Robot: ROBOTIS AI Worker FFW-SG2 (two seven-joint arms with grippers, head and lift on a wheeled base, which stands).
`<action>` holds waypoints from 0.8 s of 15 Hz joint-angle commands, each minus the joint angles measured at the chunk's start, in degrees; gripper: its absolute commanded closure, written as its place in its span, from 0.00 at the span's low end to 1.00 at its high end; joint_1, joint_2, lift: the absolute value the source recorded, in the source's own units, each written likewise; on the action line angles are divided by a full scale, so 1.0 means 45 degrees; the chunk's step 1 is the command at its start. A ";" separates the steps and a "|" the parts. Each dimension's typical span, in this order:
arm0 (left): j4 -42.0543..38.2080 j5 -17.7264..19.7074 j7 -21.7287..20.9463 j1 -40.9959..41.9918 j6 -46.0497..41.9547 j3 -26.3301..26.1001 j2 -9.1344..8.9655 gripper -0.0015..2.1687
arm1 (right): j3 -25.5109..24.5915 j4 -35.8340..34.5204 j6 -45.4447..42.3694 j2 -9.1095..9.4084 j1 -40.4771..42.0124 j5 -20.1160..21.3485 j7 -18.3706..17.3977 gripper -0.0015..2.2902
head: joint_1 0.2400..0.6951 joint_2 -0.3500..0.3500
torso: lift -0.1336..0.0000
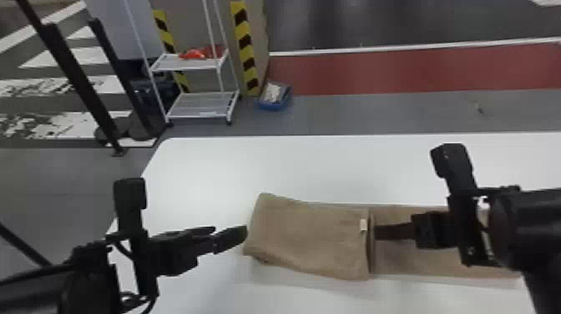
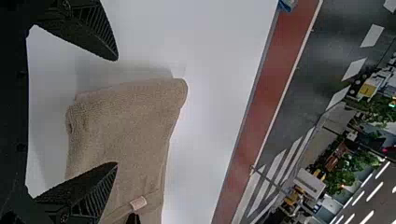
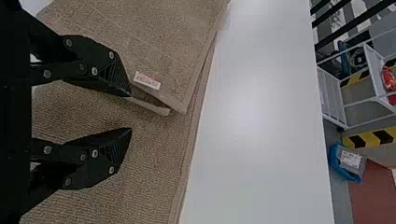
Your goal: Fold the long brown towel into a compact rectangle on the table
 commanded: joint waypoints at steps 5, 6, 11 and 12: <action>0.0023 0.0025 0.0000 0.0156 -0.0146 0.0069 0.0001 0.04 | 0.0231 0.0454 -0.0085 0.0011 -0.0184 0.0156 -0.0059 0.39 | 1.00 0.76 | 0.07; 0.0003 0.0025 -0.0019 0.0176 -0.0185 0.0108 0.0001 0.04 | 0.0231 0.0493 -0.0163 0.0011 -0.0243 0.0195 -0.0098 0.41 | 1.00 0.76 | 0.07; 0.0003 0.0044 -0.0019 0.0273 -0.0342 0.0226 0.0001 0.04 | 0.0231 0.0786 -0.0358 0.0011 -0.0379 0.0313 -0.0176 0.49 | 1.00 0.76 | 0.07; 0.0003 0.0083 -0.0039 0.0293 -0.0342 0.0284 0.0001 0.04 | 0.0250 0.0845 -0.0358 0.0011 -0.0379 0.0313 -0.0273 0.49 | 1.00 0.76 | 0.07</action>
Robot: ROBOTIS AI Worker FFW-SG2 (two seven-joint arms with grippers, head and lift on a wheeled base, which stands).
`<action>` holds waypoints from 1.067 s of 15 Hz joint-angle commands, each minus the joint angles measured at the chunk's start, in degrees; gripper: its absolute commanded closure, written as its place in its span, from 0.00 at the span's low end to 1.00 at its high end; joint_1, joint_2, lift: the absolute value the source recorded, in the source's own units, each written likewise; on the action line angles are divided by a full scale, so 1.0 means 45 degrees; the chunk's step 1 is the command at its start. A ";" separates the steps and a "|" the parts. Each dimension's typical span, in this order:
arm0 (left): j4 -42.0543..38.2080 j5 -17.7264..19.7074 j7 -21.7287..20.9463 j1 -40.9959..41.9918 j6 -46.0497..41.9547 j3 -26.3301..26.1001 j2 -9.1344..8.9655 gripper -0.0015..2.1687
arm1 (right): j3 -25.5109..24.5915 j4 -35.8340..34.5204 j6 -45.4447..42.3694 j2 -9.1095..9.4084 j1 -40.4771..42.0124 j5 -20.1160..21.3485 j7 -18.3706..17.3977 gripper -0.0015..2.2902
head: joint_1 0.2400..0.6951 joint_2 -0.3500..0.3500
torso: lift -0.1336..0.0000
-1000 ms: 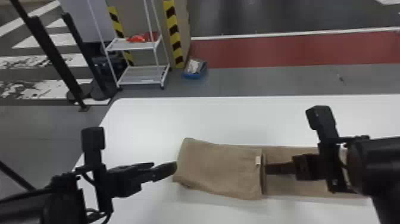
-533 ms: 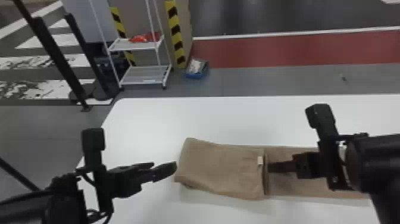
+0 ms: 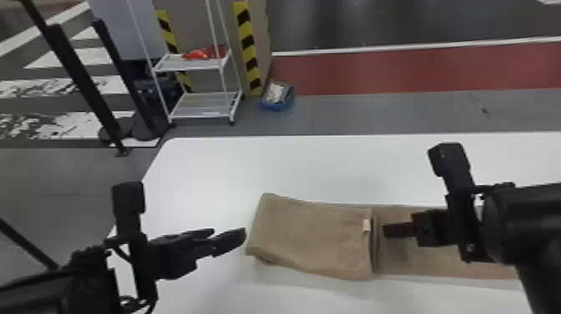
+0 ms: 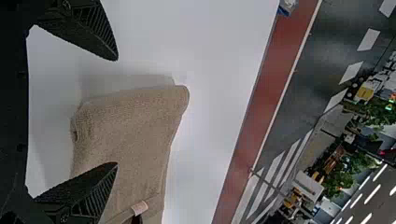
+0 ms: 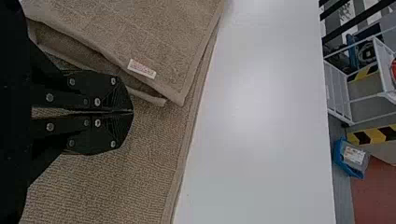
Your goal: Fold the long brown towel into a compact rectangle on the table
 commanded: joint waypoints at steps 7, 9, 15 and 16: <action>0.0015 0.0148 -0.0047 0.0085 -0.0063 0.0256 0.0000 0.04 | 0.0070 0.0227 -0.0277 0.0011 -0.0055 0.0084 -0.0091 0.62 | 1.00 0.77 | 0.07; 0.0015 0.0168 -0.0047 0.0065 -0.0063 0.0276 0.0020 0.04 | 0.0070 0.0227 -0.0355 0.0011 -0.0055 0.0006 -0.0072 0.52 | 1.00 0.77 | 0.07; 0.0034 0.0226 -0.0086 0.0006 -0.0063 0.0413 0.0156 0.04 | 0.0305 0.0012 -0.0160 0.0011 -0.0114 -0.0091 -0.0091 0.10 | 1.00 0.79 | 0.07; 0.0015 0.0246 -0.0145 0.0006 -0.0063 0.0471 0.0156 0.04 | 0.0324 0.0032 -0.0160 0.0011 -0.0153 -0.0091 -0.0150 0.10 | 1.00 0.79 | 0.07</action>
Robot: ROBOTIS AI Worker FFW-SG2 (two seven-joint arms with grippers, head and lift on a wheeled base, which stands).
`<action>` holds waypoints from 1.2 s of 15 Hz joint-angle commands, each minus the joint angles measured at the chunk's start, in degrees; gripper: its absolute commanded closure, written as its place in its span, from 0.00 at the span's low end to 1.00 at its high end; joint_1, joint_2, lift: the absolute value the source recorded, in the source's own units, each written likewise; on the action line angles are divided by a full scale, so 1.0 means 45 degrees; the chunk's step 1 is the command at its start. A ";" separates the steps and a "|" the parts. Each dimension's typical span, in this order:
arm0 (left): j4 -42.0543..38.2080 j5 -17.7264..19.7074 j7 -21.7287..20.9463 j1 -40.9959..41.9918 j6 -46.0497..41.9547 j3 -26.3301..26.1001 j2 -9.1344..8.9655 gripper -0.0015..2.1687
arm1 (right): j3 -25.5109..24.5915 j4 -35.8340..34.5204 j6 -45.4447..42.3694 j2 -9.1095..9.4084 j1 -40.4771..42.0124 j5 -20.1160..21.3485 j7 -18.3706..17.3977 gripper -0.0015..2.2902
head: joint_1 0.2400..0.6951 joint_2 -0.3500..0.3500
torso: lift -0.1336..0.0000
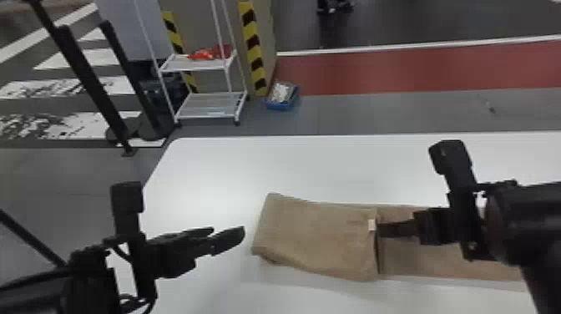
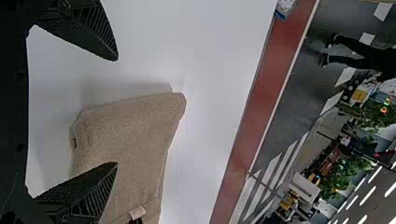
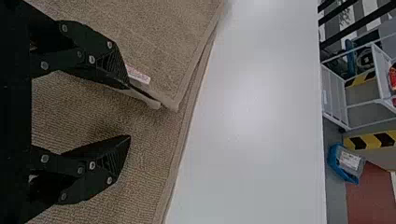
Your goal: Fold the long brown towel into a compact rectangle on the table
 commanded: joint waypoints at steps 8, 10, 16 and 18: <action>-0.0156 0.0041 -0.0054 0.0097 0.0039 0.0141 -0.0037 0.04 | 0.0571 0.0475 -0.0074 0.0011 -0.0231 -0.0141 -0.0177 0.11 | 1.00 0.82 | 0.07; -0.0195 0.0021 -0.0035 0.0156 0.0039 0.0121 -0.0076 0.04 | 0.0786 0.0670 -0.0191 0.0011 -0.0231 -0.0258 -0.0177 0.11 | 1.00 0.83 | 0.07; -0.0156 0.0021 -0.0015 0.0175 0.0039 0.0121 -0.0037 0.04 | 0.0883 0.1295 -0.1246 0.0011 -0.0231 -0.0844 0.0195 0.18 | 1.00 0.87 | 0.07; -0.0098 0.0021 -0.0015 0.0156 0.0039 0.0121 -0.0037 0.04 | 0.0883 0.1295 -0.1363 0.0011 -0.0172 -0.0981 0.0429 0.21 | 1.00 0.88 | 0.07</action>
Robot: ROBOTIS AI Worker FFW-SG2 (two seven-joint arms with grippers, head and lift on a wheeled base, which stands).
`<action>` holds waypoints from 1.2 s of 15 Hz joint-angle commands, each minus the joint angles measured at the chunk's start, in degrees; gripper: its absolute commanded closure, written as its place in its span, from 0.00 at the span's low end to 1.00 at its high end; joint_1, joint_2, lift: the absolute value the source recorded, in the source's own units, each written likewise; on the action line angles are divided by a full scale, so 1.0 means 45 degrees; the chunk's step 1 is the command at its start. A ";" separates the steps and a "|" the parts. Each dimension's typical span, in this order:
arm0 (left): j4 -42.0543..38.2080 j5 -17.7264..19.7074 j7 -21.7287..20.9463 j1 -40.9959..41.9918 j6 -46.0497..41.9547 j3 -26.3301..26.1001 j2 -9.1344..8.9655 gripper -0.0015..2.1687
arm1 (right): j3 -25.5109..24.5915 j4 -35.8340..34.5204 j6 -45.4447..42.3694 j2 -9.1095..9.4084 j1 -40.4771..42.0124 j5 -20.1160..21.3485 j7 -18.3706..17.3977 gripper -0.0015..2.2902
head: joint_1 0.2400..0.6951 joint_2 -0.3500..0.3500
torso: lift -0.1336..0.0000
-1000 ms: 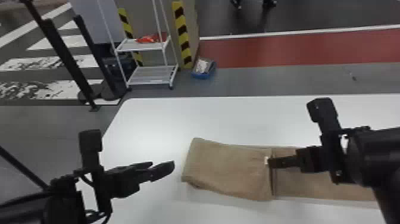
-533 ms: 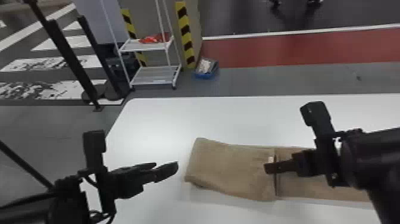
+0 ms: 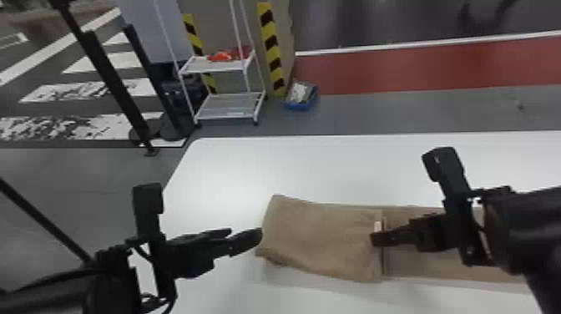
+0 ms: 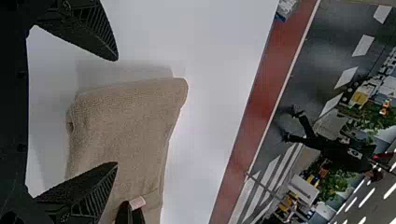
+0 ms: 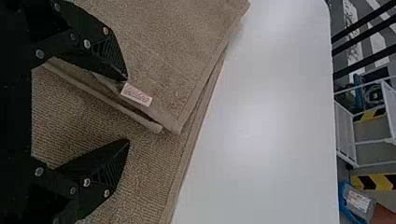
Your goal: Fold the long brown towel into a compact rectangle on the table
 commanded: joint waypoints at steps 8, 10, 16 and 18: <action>0.0652 0.0078 -0.0020 -0.0430 -0.0117 0.0017 0.0221 0.04 | -0.0491 -0.0283 0.0849 0.0011 0.0174 0.0227 0.0073 0.20 | 1.00 0.88 | 0.07; 0.0672 0.0078 -0.0020 -0.0430 -0.0117 -0.0002 0.0241 0.04 | -0.0569 -0.0439 0.1240 0.0011 0.0213 0.0266 0.0073 0.20 | 1.00 0.87 | 0.07; 0.0672 0.0117 -0.0059 -0.0449 -0.0117 0.0154 0.0338 0.04 | -0.1331 -0.1514 0.2216 0.0011 0.0565 0.0110 0.0171 0.20 | 1.00 0.86 | 0.07; 0.0730 0.0117 -0.0078 -0.0488 -0.0117 0.0134 0.0319 0.04 | -0.1721 -0.2061 0.2216 0.0011 0.0526 -0.0066 0.0288 0.20 | 1.00 0.85 | 0.07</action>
